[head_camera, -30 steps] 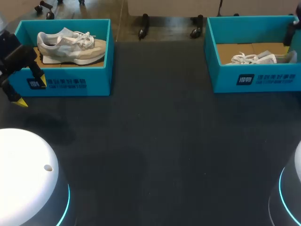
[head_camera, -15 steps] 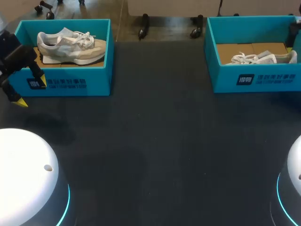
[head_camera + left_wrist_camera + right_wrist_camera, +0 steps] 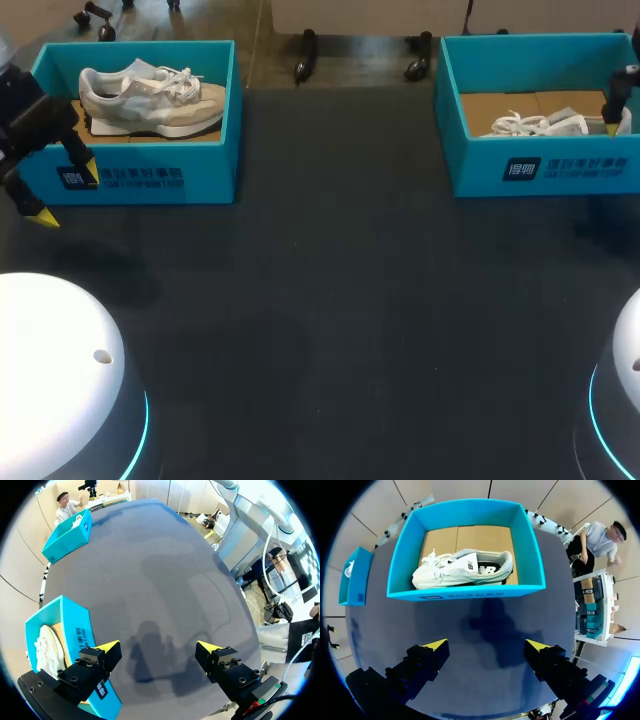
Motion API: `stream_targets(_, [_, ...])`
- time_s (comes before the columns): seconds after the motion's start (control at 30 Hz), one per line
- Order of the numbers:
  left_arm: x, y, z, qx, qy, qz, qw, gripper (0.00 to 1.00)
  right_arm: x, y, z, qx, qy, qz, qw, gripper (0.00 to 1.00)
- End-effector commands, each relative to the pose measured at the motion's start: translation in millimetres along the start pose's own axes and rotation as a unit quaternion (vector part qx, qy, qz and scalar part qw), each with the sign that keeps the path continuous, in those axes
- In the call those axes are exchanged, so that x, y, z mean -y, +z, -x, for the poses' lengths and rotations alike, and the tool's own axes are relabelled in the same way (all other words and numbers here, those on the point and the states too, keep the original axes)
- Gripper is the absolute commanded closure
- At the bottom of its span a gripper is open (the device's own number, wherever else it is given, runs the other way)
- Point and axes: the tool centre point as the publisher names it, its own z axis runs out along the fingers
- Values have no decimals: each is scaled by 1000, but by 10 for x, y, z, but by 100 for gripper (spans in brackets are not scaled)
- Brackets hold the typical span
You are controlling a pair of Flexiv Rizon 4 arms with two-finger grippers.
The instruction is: Take the shoe out of the shoebox, open the shoe tongue, remove and reinsert the insole, then place the shoe into the shoebox
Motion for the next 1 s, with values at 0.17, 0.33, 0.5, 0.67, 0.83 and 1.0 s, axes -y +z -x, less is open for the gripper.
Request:
stream_targets(0.17, [91, -107, 79, -8, -110, 71, 991, 0, 2, 5, 4, 0, 0, 1, 1000, 0])
stream_targets(0.33, [109, -280, 203, -9, -239, 93, 967, 0, 2, 5, 4, 0, 0, 1, 1000, 0])
stream_targets(0.5, [34, -468, 322, -7, -354, 88, 931, 0, 2, 5, 4, 0, 0, 1, 1000, 0])
stream_targets(0.67, [-153, -681, 436, 20, -437, 81, 895, 0, 2, 5, 4, 0, 0, 1, 1000, 0])
stream_targets(0.83, [-424, -864, 629, 24, -504, 66, 861, 0, 2, 5, 4, 0, 0, 1, 1000, 0])
stream_targets(1.0, [-799, -1026, 846, 19, -579, 58, 813, 0, 2, 5, 4, 0, 0, 1, 1000, 0])
